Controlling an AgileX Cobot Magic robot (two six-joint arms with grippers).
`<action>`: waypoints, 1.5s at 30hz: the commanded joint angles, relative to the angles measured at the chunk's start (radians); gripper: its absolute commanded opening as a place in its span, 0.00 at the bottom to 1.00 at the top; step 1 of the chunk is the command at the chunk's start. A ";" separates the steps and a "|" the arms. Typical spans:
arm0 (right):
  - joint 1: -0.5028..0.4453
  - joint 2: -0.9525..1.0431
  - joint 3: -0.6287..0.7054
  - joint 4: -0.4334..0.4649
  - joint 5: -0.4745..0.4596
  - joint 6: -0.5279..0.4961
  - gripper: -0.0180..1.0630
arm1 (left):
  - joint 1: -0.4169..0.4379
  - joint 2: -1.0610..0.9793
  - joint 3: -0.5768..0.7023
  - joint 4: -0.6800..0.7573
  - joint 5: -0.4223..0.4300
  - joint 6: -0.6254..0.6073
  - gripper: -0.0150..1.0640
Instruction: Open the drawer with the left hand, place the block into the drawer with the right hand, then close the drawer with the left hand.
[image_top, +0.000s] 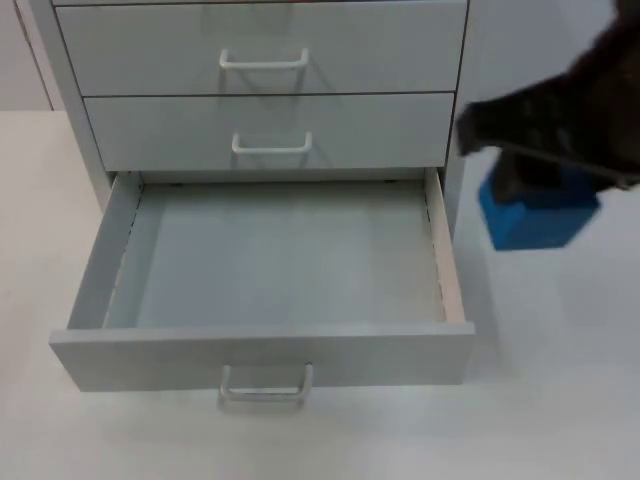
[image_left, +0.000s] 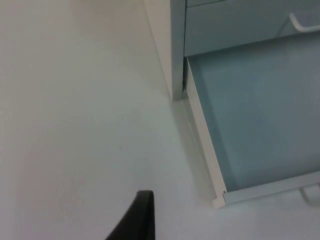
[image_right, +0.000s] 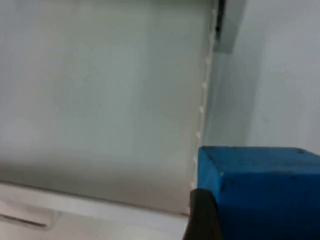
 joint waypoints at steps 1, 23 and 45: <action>0.037 0.114 -0.118 0.005 0.001 -0.043 0.01 | 0.002 -0.002 0.005 0.008 -0.015 -0.001 0.99; 0.073 0.642 -0.489 -0.020 -0.161 -0.046 0.01 | 0.002 -0.002 0.005 0.005 -0.018 -0.001 0.99; 0.073 0.560 -0.489 -0.014 -0.103 -0.046 0.76 | 0.002 -0.002 0.005 0.005 -0.018 -0.001 0.99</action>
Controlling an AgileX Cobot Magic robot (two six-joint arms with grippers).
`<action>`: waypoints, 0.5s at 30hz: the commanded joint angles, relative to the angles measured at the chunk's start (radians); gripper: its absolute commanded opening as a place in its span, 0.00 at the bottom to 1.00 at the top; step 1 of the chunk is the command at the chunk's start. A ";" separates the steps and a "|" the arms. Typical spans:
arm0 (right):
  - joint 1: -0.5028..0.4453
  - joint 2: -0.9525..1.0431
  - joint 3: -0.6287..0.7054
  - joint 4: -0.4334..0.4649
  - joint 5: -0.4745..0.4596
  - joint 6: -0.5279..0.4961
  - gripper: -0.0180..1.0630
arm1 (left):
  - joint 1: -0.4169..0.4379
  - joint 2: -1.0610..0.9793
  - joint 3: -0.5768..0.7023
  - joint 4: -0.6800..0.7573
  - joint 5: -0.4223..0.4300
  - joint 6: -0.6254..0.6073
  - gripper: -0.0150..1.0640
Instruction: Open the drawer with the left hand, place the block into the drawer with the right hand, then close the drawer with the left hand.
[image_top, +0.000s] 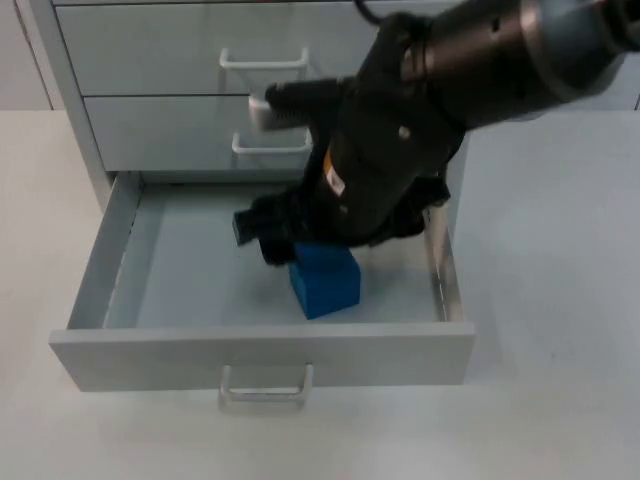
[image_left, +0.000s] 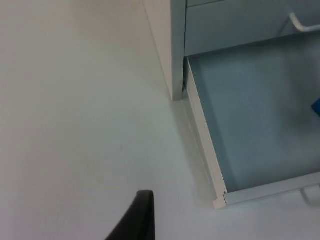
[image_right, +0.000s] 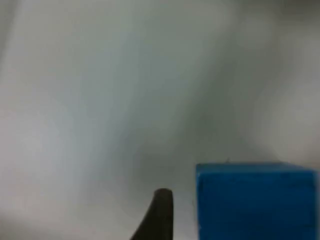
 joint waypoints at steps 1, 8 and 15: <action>0.005 -0.046 -0.004 0.000 0.022 -0.002 0.76 | 0.002 -0.002 0.003 0.005 -0.014 -0.001 0.99; 0.029 -0.193 -0.004 0.102 0.211 -0.111 0.76 | 0.002 -0.002 0.003 0.005 -0.014 -0.001 0.99; 0.087 -0.262 0.079 0.111 0.246 -0.128 0.76 | 0.002 -0.002 0.003 0.005 -0.014 -0.001 0.99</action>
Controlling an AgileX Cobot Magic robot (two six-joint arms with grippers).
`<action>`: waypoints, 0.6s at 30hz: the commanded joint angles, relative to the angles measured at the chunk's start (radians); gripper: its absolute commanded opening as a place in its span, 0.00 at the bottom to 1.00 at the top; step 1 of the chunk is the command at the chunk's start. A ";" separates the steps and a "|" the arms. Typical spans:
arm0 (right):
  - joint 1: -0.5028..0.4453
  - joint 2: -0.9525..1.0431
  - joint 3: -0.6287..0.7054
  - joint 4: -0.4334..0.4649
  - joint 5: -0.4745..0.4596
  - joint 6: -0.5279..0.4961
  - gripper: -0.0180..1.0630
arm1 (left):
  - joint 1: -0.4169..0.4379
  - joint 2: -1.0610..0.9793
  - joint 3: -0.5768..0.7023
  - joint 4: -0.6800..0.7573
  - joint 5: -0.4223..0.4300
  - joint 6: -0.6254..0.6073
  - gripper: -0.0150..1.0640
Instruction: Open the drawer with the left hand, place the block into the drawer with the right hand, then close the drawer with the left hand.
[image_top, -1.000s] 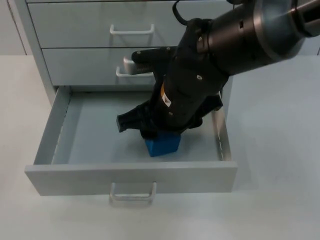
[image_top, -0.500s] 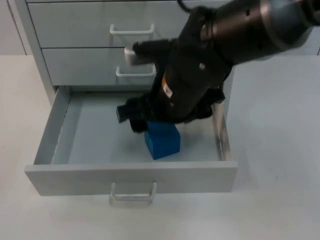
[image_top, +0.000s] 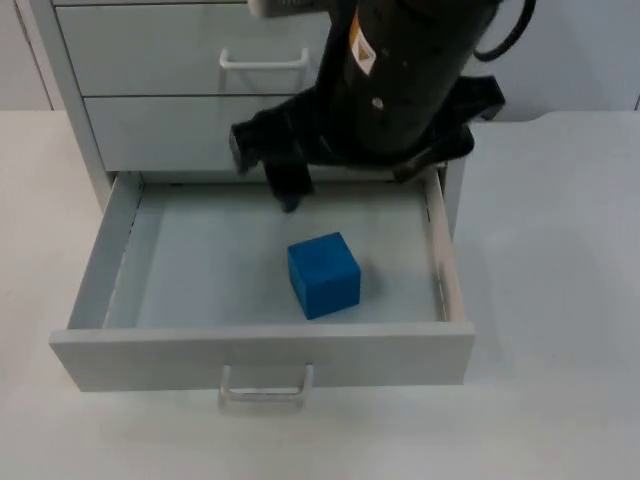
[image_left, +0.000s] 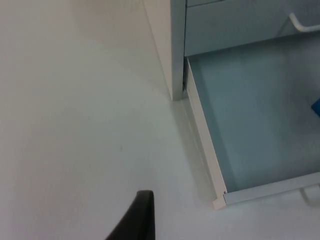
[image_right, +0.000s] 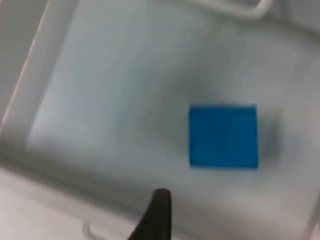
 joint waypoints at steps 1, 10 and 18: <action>0.014 -0.027 0.048 0.016 0.004 -0.009 0.76 | 0.002 -0.002 0.003 0.008 -0.016 -0.001 0.99; 0.014 -0.130 0.263 0.065 -0.077 -0.038 0.76 | 0.002 -0.002 0.003 0.008 -0.016 -0.001 0.99; 0.010 -0.216 0.335 0.061 -0.079 -0.048 0.76 | 0.002 -0.002 0.003 0.007 -0.016 -0.001 0.99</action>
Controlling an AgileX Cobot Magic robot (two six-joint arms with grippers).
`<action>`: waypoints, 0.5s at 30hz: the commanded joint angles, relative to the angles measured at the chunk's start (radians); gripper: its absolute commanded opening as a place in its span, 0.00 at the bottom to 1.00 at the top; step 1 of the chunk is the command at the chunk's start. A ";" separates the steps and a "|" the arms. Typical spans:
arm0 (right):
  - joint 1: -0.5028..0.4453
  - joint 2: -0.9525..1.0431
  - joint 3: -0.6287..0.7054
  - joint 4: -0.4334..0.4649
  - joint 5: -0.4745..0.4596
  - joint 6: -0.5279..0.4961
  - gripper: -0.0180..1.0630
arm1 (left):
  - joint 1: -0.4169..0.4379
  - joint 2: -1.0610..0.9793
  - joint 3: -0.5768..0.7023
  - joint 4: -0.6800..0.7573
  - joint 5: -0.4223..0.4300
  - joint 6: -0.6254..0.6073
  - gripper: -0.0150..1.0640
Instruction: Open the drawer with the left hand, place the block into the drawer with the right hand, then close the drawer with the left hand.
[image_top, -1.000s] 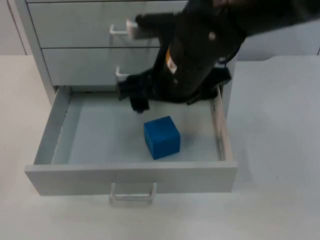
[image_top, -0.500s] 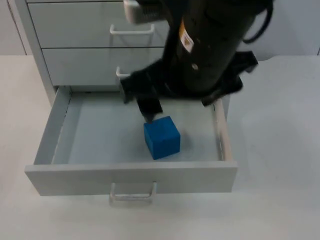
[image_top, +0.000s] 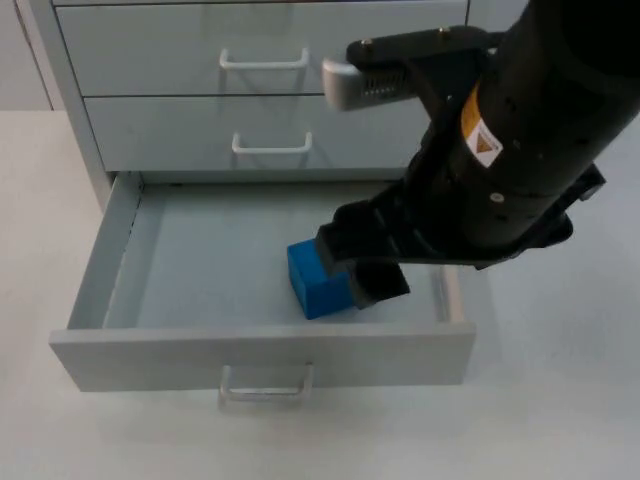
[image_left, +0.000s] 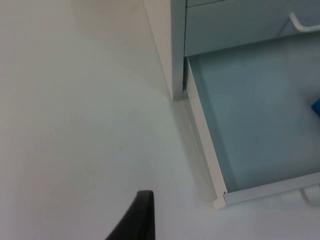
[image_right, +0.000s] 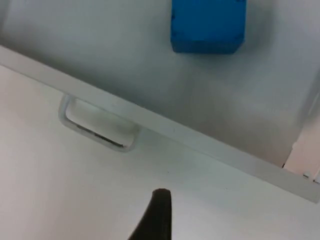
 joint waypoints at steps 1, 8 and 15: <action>-0.003 -0.028 0.011 -0.005 -0.004 -0.016 0.76 | 0.002 -0.002 0.003 0.007 -0.016 -0.001 0.99; -0.060 -0.071 0.044 -0.005 -0.002 -0.033 0.76 | 0.002 -0.002 0.003 0.007 -0.016 -0.001 0.99; -0.226 -0.140 0.121 0.047 -0.005 -0.130 0.76 | 0.002 -0.002 0.003 0.007 -0.016 -0.001 0.99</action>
